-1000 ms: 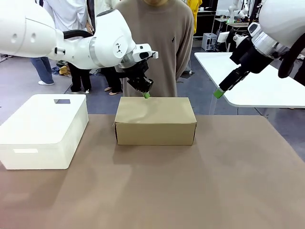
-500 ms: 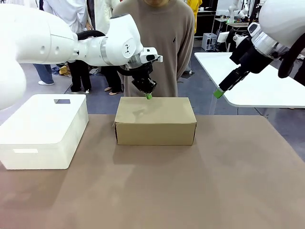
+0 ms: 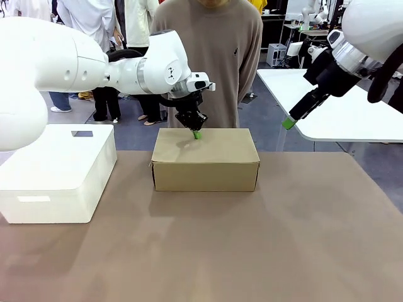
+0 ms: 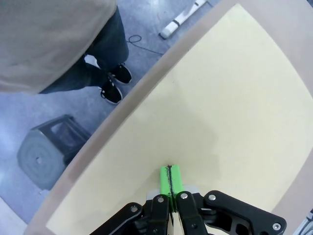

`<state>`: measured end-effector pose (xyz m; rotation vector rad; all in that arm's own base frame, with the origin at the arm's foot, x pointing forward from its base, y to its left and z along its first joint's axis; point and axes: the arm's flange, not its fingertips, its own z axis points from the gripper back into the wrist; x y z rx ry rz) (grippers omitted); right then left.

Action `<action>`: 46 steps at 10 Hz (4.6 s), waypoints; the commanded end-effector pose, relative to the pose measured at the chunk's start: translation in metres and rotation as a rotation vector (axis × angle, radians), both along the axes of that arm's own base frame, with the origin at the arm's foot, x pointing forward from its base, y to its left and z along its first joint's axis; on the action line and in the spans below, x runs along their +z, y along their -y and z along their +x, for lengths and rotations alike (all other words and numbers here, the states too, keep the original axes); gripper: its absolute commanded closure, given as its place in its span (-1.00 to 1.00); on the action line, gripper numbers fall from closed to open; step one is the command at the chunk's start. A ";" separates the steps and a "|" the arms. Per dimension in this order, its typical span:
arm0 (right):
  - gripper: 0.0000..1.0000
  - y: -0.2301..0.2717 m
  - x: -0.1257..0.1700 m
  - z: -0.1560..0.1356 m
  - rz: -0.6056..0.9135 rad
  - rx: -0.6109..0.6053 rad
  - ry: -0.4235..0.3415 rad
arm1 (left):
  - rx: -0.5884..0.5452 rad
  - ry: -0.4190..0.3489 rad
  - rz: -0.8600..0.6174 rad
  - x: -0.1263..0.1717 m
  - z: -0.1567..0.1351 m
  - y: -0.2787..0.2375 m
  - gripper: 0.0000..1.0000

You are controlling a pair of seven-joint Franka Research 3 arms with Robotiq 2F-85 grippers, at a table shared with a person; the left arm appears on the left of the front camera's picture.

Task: Pack the shoes into the box.
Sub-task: Press down on the lid of the Shoes Box.

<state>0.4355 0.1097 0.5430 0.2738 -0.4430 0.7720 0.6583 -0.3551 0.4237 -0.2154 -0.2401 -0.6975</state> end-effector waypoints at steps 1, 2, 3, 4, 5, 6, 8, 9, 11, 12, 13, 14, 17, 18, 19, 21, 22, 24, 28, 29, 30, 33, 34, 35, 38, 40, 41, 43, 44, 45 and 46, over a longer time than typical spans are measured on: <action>-1.00 -0.001 0.002 0.004 -0.002 0.000 0.014 | 0.034 0.010 0.023 0.009 0.000 -0.002 1.00; -1.00 -0.001 0.002 0.004 -0.002 0.000 0.014 | 0.035 0.041 0.029 0.025 -0.004 -0.004 1.00; -1.00 -0.001 0.002 0.004 -0.002 0.000 0.014 | 0.049 0.053 0.022 0.044 -0.011 -0.009 1.00; -1.00 -0.001 0.002 0.004 -0.002 0.000 0.014 | 0.062 0.047 0.040 0.057 -0.021 -0.013 1.00; -1.00 -0.001 0.002 0.004 -0.002 0.000 0.014 | 0.064 0.034 0.046 0.065 -0.032 -0.018 1.00; -1.00 -0.001 0.002 0.004 -0.002 0.000 0.014 | 0.069 0.035 0.050 0.071 -0.045 -0.023 1.00; -1.00 -0.001 0.002 0.004 -0.002 0.000 0.014 | 0.059 0.103 0.059 0.085 -0.087 -0.038 1.00; -1.00 -0.001 0.002 0.004 -0.002 0.000 0.014 | 0.053 0.125 0.062 0.090 -0.105 -0.046 1.00; -1.00 -0.001 0.002 0.004 -0.002 0.000 0.014 | 0.057 0.181 0.067 0.096 -0.133 -0.068 1.00; -1.00 -0.001 0.002 0.004 -0.002 0.000 0.014 | 0.034 0.178 0.045 0.098 -0.149 -0.080 1.00; -1.00 -0.001 0.002 0.004 -0.002 0.000 0.014 | 0.010 0.165 0.017 0.100 -0.159 -0.091 0.64; -1.00 -0.001 0.002 0.004 -0.002 0.000 0.014 | -0.002 0.174 -0.009 0.101 -0.164 -0.098 0.26; -1.00 -0.001 0.002 0.004 -0.002 0.000 0.014 | -0.058 0.162 -0.021 0.091 -0.166 -0.101 -0.38; -1.00 -0.001 0.002 0.004 -0.002 0.000 0.014 | -0.006 0.159 0.006 0.100 -0.164 -0.092 -0.38; -1.00 -0.001 0.002 0.004 -0.002 0.000 0.014 | -0.006 0.159 0.006 0.100 -0.164 -0.092 -0.38; -1.00 -0.001 0.002 0.004 -0.002 0.000 0.014 | -0.006 0.159 0.006 0.100 -0.164 -0.092 -0.38; -1.00 -0.001 0.002 0.004 -0.002 0.000 0.014 | -0.006 0.159 0.006 0.100 -0.164 -0.092 -0.38; -1.00 -0.001 0.002 0.004 -0.002 0.000 0.014 | -0.022 0.159 -0.004 0.099 -0.164 -0.091 -0.38; -1.00 -0.001 0.002 0.004 -0.002 0.000 0.014 | -0.016 0.164 0.015 0.109 -0.198 -0.115 -1.00; -1.00 -0.001 0.002 0.004 -0.002 0.000 0.014 | -0.016 0.154 0.036 0.108 -0.206 -0.119 -1.00; -1.00 -0.001 0.002 0.004 -0.002 0.000 0.014 | -0.024 0.159 0.052 0.107 -0.213 -0.123 -1.00; -1.00 -0.001 0.002 0.004 -0.002 0.000 0.014 | -0.016 0.151 0.027 0.101 -0.236 -0.139 -1.00; -1.00 -0.001 0.002 0.004 -0.002 0.000 0.014 | -0.008 0.168 0.027 0.099 -0.244 -0.144 -1.00; -1.00 -0.001 0.002 0.004 -0.002 0.000 0.014 | 0.006 0.174 0.028 0.097 -0.249 -0.148 -1.00; -1.00 -0.001 0.002 0.004 -0.002 0.000 0.014 | 0.025 0.202 0.014 0.096 -0.251 -0.151 -1.00; -1.00 -0.001 0.002 0.004 -0.002 0.000 0.014 | 0.015 0.172 0.045 0.100 -0.247 -0.147 -1.00; -1.00 -0.001 0.002 0.004 -0.002 0.000 0.014 | 0.015 0.172 0.045 0.100 -0.247 -0.147 -1.00; -1.00 -0.001 0.002 0.004 -0.002 0.000 0.014 | 0.015 0.172 0.045 0.100 -0.247 -0.147 -1.00; -1.00 -0.001 0.002 0.004 -0.002 0.000 0.014 | 0.015 0.172 0.045 0.100 -0.247 -0.147 -1.00; -1.00 -0.001 0.002 0.004 -0.002 0.000 0.014 | 0.015 0.172 0.045 0.100 -0.247 -0.147 -1.00; -1.00 -0.001 0.002 0.004 -0.002 0.000 0.014 | 0.015 0.172 0.045 0.100 -0.247 -0.147 -1.00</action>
